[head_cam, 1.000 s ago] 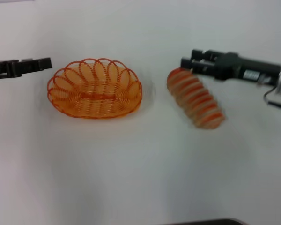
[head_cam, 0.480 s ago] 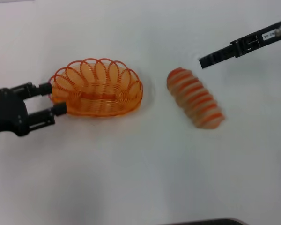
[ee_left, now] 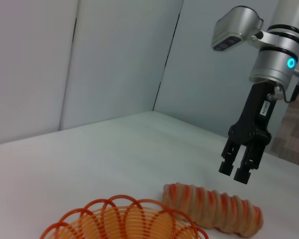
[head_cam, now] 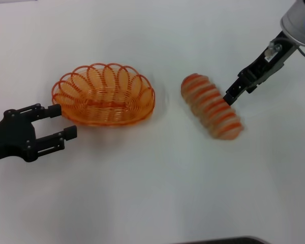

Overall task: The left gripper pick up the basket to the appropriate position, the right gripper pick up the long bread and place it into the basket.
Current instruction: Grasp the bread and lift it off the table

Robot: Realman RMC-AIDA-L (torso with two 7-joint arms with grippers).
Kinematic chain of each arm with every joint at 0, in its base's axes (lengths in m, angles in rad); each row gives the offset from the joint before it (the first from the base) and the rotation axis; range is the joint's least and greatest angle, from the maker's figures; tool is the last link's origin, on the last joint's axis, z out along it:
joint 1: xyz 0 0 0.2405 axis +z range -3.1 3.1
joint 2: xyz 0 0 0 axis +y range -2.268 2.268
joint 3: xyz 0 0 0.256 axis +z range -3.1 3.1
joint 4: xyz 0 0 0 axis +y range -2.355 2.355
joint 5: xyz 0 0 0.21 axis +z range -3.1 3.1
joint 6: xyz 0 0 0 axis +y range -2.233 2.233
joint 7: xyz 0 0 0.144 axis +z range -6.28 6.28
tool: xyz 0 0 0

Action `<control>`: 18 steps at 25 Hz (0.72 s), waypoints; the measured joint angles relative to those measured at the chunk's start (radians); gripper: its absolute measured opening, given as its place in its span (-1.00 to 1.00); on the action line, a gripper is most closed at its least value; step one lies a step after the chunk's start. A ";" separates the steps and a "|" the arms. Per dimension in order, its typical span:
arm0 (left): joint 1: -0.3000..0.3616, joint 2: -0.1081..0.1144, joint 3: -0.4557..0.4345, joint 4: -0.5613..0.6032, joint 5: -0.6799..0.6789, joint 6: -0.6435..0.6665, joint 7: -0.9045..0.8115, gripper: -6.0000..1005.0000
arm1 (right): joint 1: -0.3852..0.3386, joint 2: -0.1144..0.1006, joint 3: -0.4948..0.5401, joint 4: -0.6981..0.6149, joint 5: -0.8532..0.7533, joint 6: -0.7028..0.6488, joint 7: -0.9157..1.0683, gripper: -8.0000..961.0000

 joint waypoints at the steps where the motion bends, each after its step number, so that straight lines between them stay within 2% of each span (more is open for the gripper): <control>1: 0.000 0.000 -0.001 -0.003 0.000 -0.001 0.002 0.38 | 0.000 0.001 -0.004 0.004 0.000 0.006 0.008 0.32; 3: 0.001 0.000 -0.001 -0.009 0.000 -0.005 0.004 0.38 | 0.001 0.004 -0.008 0.014 0.001 0.022 0.017 0.32; 10: 0.001 0.001 -0.004 -0.020 -0.001 -0.012 0.005 0.38 | 0.020 0.034 -0.010 0.054 0.001 0.083 0.019 0.31; 18: -0.005 0.001 -0.002 -0.036 -0.001 -0.024 0.005 0.38 | 0.064 0.039 -0.013 0.189 0.001 0.192 0.016 0.30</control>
